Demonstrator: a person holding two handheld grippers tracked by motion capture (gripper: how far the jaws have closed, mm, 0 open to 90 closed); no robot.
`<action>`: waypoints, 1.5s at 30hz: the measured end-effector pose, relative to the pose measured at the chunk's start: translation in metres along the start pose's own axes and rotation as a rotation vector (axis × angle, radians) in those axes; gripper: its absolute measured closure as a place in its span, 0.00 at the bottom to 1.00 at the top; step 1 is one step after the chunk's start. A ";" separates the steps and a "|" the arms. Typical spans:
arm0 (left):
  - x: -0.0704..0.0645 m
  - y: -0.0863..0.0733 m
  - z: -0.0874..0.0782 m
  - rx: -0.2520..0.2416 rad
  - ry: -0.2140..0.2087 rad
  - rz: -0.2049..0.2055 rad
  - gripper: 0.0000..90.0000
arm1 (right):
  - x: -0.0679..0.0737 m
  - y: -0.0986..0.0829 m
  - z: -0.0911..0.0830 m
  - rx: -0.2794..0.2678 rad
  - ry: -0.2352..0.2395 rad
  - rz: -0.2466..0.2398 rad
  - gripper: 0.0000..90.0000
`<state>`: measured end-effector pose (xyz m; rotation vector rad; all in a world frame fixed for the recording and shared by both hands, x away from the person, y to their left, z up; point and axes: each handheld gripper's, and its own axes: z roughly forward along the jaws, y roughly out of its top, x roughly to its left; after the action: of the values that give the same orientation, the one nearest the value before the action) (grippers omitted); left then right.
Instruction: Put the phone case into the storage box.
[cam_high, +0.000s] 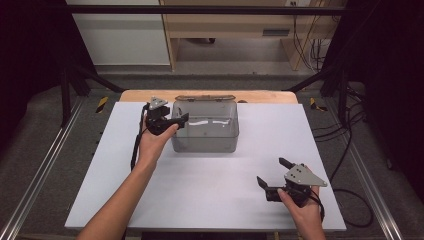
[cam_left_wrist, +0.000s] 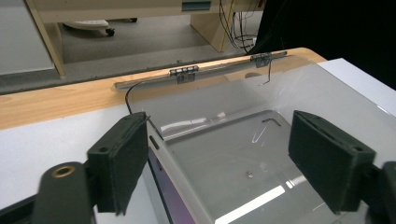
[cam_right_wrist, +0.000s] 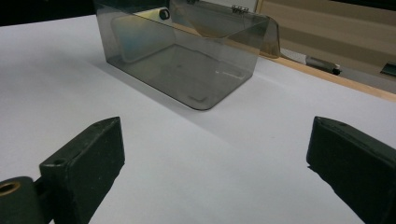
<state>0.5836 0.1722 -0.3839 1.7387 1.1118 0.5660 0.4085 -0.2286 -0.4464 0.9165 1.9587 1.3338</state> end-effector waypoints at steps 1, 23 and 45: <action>0.000 0.000 0.000 -0.005 -0.001 -0.003 0.18 | 0.000 0.000 0.000 0.000 0.000 0.001 0.05; -0.004 0.003 -0.004 -0.083 -0.028 0.010 0.07 | 0.000 0.000 0.001 0.002 0.001 0.001 0.05; -0.006 0.001 -0.007 -0.117 -0.062 0.013 0.06 | 0.000 0.000 0.000 0.004 0.000 0.000 0.05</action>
<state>0.5760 0.1700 -0.3796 1.6523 1.0057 0.5702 0.4086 -0.2285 -0.4468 0.9183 1.9615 1.3300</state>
